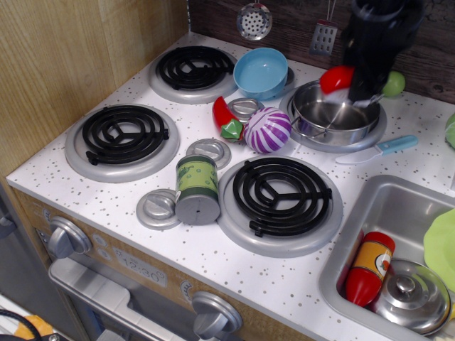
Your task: Take sushi out of pan
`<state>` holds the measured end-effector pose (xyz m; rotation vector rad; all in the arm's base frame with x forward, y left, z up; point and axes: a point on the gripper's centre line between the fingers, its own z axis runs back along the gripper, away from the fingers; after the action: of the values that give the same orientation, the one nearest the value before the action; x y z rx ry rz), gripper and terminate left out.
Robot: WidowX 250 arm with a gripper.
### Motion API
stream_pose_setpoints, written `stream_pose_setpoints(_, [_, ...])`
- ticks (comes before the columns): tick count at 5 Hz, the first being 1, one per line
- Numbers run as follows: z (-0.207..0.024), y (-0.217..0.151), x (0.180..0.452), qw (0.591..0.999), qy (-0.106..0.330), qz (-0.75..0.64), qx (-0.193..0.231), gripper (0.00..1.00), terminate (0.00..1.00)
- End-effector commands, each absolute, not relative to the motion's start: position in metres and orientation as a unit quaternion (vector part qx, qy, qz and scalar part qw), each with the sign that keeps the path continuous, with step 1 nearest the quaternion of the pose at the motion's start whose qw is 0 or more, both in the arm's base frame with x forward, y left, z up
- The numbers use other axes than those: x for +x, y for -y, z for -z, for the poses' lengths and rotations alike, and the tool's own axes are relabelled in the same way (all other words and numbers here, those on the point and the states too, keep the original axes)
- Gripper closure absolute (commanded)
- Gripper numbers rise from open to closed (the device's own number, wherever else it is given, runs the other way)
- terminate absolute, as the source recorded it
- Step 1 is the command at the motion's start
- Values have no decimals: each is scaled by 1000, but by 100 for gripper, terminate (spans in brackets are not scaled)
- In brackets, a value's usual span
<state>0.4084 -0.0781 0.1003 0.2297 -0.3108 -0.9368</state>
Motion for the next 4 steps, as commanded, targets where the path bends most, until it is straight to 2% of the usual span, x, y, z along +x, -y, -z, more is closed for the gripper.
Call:
stream_pose_setpoints(1, [-112, 63, 367, 908, 175, 362, 119, 100, 0])
stream_pose_setpoints(2, [-94, 59, 343, 928, 159, 321, 104, 100, 0])
stream_pose_setpoints(3, [-70, 54, 333, 937, 182, 291, 64, 100, 0])
stream_pose_setpoints(4, [-46, 53, 346, 904, 268, 332, 27, 0, 0])
